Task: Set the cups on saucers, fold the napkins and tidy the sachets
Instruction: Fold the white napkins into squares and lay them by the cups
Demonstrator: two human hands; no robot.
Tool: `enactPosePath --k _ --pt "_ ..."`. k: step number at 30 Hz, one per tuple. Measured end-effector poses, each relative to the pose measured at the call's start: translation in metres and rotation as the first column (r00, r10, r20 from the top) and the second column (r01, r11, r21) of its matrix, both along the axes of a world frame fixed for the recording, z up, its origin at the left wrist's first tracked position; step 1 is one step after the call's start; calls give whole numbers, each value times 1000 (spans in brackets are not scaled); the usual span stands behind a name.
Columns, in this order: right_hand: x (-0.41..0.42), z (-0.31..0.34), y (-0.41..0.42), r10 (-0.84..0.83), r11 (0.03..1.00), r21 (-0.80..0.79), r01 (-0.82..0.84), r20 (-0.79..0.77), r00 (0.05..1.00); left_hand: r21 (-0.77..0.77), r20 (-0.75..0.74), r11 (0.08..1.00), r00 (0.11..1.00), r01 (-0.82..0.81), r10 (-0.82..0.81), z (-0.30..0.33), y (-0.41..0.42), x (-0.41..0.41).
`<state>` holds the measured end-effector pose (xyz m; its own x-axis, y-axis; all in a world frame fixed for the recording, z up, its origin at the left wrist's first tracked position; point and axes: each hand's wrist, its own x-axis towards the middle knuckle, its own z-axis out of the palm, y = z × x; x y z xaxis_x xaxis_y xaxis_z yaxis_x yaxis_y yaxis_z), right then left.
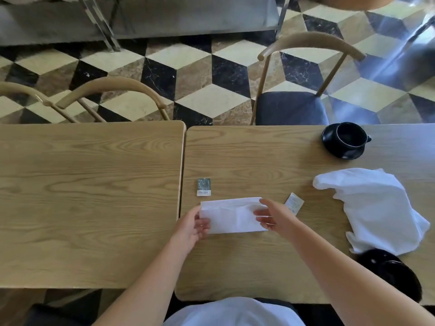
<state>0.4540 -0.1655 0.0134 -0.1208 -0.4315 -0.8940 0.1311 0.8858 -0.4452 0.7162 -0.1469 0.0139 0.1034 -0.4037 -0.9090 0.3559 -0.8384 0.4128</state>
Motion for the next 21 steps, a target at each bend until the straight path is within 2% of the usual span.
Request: enactPosePath --k 4,6,9,11,13,15,16,18,19,21 --pt "4 -8 -13 32 999 -17 -33 -14 999 56 15 998 1000 19 -20 -12 -15 2" --pt "7 -9 -16 74 995 -56 -80 -98 992 59 110 996 992 61 -67 -17 -20 -2" --pt "14 -9 -14 68 967 -215 -140 -311 948 25 272 986 948 162 -163 -19 -19 -14" --pt "21 -8 -13 47 930 -324 -172 -360 932 -8 236 980 953 197 -190 -15 -18 -29" --pt "30 -7 -13 136 911 -329 -249 -330 934 -38 187 973 958 228 -218 -12 -19 -44" --pt "39 -9 -14 331 892 -229 -391 -259 907 -49 213 951 934 305 -288 -12 -22 -59" --pt "42 -10 -13 410 876 -182 -447 -206 888 -55 262 930 904 362 -337 -12 -24 -65" --pt "45 -13 -12 453 868 -144 -475 -158 877 -70 435 843 776 534 -456 -16 -29 -73" --pt "45 -13 -11 429 873 -158 -462 -201 880 -56 527 795 694 604 -490 -17 -31 -73" --pt "38 -14 -12 358 858 -216 -467 -402 843 21 689 761 542 648 -481 -19 -35 -66"
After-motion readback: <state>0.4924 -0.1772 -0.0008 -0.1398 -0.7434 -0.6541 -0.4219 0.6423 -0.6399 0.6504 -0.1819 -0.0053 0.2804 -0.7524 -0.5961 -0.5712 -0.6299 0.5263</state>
